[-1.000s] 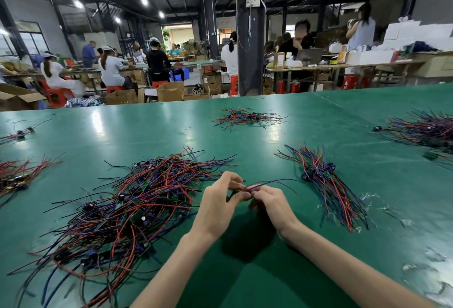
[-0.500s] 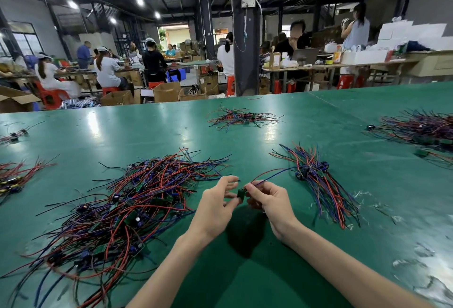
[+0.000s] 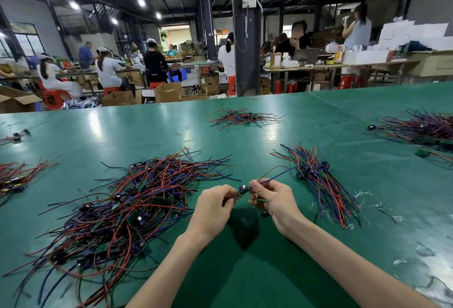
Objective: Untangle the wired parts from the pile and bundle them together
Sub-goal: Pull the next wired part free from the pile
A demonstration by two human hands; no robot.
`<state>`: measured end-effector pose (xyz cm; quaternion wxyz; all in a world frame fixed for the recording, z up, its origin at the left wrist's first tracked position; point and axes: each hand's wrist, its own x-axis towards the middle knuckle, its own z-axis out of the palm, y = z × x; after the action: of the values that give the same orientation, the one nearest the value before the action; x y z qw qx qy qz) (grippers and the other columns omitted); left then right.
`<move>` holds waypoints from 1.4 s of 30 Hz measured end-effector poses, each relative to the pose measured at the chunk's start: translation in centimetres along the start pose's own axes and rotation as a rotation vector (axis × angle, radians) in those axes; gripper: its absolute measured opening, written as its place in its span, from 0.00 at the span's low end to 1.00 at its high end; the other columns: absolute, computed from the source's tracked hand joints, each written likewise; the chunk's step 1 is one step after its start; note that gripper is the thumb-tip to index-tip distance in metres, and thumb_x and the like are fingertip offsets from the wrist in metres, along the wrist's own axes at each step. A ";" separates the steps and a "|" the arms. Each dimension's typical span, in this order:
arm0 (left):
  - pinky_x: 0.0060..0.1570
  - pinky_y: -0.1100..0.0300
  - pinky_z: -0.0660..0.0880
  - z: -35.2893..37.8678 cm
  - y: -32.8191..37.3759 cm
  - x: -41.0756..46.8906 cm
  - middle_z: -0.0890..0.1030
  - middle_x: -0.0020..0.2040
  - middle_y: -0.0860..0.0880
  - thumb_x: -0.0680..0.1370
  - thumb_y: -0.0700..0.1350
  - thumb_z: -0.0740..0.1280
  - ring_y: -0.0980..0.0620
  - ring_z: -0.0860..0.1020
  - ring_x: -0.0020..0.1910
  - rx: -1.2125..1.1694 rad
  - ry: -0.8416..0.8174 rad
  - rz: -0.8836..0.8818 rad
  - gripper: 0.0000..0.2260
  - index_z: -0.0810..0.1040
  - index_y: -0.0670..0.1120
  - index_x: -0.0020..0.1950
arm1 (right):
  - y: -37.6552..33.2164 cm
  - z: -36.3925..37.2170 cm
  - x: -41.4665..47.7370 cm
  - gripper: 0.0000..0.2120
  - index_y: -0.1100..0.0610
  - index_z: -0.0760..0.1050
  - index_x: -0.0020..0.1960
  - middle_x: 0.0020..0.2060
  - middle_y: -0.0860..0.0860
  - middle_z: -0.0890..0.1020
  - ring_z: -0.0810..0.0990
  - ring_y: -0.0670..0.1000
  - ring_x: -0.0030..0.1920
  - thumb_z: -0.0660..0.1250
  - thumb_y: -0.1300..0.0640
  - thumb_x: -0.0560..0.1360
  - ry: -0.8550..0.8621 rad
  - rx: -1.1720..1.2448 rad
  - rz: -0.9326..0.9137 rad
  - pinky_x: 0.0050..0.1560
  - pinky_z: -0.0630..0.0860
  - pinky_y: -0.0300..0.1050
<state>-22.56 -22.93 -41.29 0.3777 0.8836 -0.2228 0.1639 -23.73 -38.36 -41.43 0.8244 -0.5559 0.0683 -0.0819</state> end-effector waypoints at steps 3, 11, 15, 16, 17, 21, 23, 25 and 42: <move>0.51 0.66 0.74 -0.1 0.1 0.0 0.84 0.47 0.50 0.74 0.35 0.68 0.55 0.80 0.46 -0.002 0.010 0.013 0.09 0.82 0.43 0.52 | -0.3 -0.1 0.1 0.04 0.64 0.77 0.40 0.30 0.55 0.77 0.75 0.48 0.27 0.68 0.67 0.74 0.011 0.037 0.029 0.31 0.79 0.41; 0.53 0.61 0.75 -0.1 0.5 0.1 0.80 0.48 0.49 0.77 0.34 0.65 0.53 0.78 0.46 -0.099 -0.024 -0.023 0.11 0.80 0.42 0.57 | -1.2 -0.4 0.4 0.05 0.65 0.76 0.42 0.27 0.53 0.79 0.77 0.46 0.25 0.64 0.71 0.75 0.000 0.219 0.146 0.32 0.81 0.41; 0.40 0.67 0.75 -0.3 0.6 0.4 0.82 0.47 0.48 0.80 0.36 0.61 0.56 0.77 0.39 -0.272 -0.092 -0.163 0.11 0.80 0.43 0.58 | -1.7 -0.6 0.4 0.07 0.63 0.76 0.46 0.32 0.54 0.80 0.79 0.45 0.28 0.61 0.72 0.76 -0.073 0.194 0.159 0.34 0.81 0.40; 0.37 0.68 0.73 -0.4 0.6 0.5 0.82 0.46 0.48 0.80 0.36 0.61 0.56 0.77 0.36 -0.321 -0.114 -0.198 0.10 0.80 0.42 0.58 | -1.8 -0.6 0.3 0.08 0.63 0.76 0.47 0.33 0.55 0.80 0.79 0.46 0.28 0.61 0.72 0.76 -0.086 0.189 0.158 0.34 0.81 0.40; 0.36 0.69 0.72 -0.5 0.6 0.5 0.83 0.44 0.49 0.80 0.36 0.62 0.57 0.76 0.34 -0.360 -0.132 -0.223 0.10 0.80 0.42 0.57 | -1.8 -0.6 0.3 0.07 0.63 0.76 0.47 0.33 0.55 0.79 0.79 0.46 0.28 0.61 0.72 0.76 -0.095 0.185 0.156 0.34 0.81 0.40; 0.33 0.68 0.72 -0.6 0.8 0.5 0.82 0.36 0.51 0.78 0.33 0.64 0.61 0.74 0.28 -0.519 -0.197 -0.275 0.07 0.80 0.41 0.51 | -1.9 -0.6 0.2 0.07 0.62 0.76 0.46 0.32 0.54 0.80 0.79 0.45 0.28 0.63 0.71 0.75 -0.096 0.172 0.156 0.34 0.80 0.40; 0.32 0.69 0.72 -0.7 1.0 0.4 0.82 0.34 0.51 0.77 0.32 0.65 0.61 0.75 0.28 -0.595 -0.231 -0.309 0.07 0.80 0.41 0.49 | -2.0 -0.7 0.2 0.06 0.61 0.76 0.45 0.31 0.53 0.81 0.79 0.45 0.28 0.64 0.71 0.75 -0.086 0.144 0.163 0.33 0.79 0.38; 0.32 0.68 0.74 -0.8 1.3 0.3 0.83 0.34 0.50 0.77 0.32 0.66 0.60 0.76 0.28 -0.647 -0.290 -0.341 0.06 0.80 0.39 0.50 | -2.1 -0.9 0.3 0.06 0.61 0.77 0.45 0.30 0.52 0.82 0.79 0.44 0.27 0.65 0.70 0.74 -0.082 0.110 0.175 0.32 0.79 0.37; 0.35 0.61 0.78 -0.4 2.0 -0.3 0.82 0.35 0.47 0.78 0.41 0.66 0.54 0.78 0.30 -0.880 -0.447 -0.539 0.06 0.80 0.41 0.45 | -2.2 -0.9 -0.1 0.02 0.61 0.80 0.40 0.30 0.52 0.80 0.74 0.45 0.26 0.70 0.67 0.70 -0.238 -0.108 0.276 0.28 0.74 0.35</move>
<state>-23.92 -23.78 -40.01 0.6830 0.6815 -0.1111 -0.2381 -24.13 -39.98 -39.75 0.7989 -0.5906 0.0502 0.1020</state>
